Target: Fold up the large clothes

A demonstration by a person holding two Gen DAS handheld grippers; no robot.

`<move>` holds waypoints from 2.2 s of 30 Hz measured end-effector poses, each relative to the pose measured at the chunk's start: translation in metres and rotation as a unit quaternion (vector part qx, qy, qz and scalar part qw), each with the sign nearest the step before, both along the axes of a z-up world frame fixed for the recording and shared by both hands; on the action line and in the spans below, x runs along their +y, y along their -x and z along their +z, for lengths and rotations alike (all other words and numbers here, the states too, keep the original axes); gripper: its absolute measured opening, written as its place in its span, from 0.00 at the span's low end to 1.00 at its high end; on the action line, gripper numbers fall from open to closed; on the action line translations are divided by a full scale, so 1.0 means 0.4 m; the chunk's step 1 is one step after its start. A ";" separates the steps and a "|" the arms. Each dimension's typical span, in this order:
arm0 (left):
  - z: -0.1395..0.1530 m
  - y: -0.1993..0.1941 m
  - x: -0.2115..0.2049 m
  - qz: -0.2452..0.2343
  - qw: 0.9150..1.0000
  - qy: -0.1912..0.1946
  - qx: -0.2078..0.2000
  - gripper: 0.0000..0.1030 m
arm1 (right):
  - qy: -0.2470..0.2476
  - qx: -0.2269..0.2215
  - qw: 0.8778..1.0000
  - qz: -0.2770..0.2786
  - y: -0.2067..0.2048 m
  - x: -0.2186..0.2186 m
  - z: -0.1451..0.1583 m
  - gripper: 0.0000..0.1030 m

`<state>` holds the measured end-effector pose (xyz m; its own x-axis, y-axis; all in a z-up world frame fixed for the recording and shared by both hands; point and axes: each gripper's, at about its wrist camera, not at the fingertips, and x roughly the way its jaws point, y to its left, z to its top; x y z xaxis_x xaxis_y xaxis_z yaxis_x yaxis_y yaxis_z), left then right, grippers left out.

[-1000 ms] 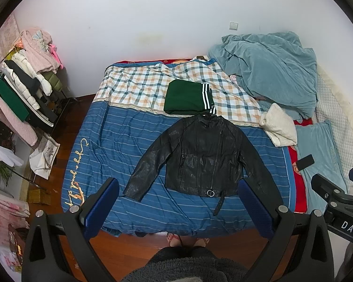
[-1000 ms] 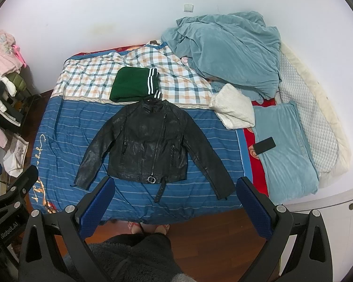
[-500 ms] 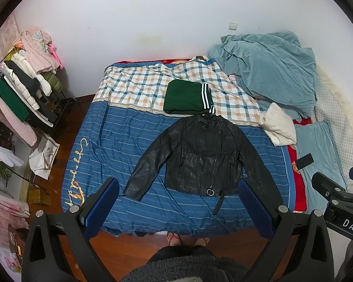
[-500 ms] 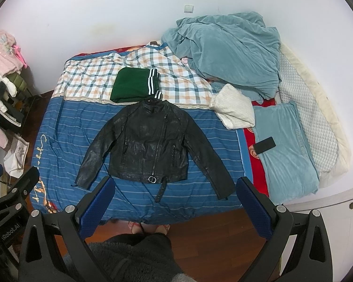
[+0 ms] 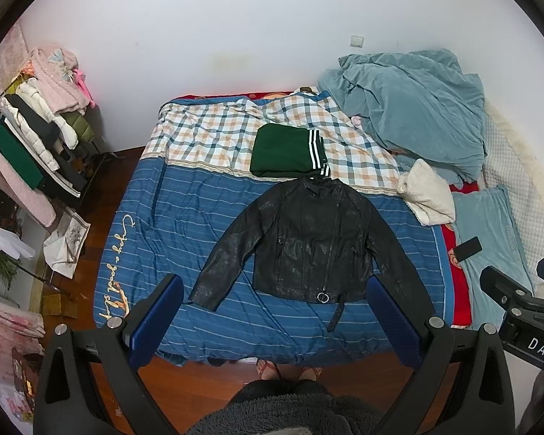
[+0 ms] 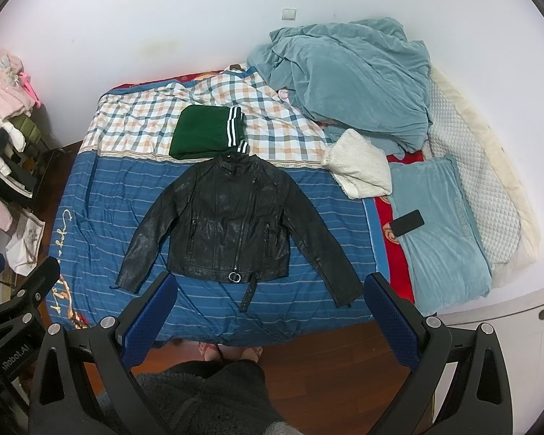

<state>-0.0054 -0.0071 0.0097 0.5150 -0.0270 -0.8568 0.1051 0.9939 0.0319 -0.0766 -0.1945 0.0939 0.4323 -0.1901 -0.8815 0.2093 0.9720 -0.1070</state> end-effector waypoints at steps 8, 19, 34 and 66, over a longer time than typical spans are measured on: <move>-0.025 -0.059 -0.006 0.000 1.000 -0.004 -0.009 1.00 | -0.018 -0.001 1.000 -0.022 -0.018 -0.012 0.008 1.00; -0.404 -0.310 -0.010 0.038 0.997 -0.072 0.000 1.00 | -0.184 -0.020 0.957 -0.224 -0.059 -0.283 -0.384 0.51; -1.022 -0.467 -0.212 0.050 0.973 -0.175 0.143 1.00 | -0.448 -0.023 0.730 -0.515 0.163 -0.813 -1.465 0.67; -1.296 -0.595 -0.388 0.079 0.971 -0.154 0.165 1.00 | -0.386 -0.292 0.705 -0.518 0.043 -1.041 -1.488 0.06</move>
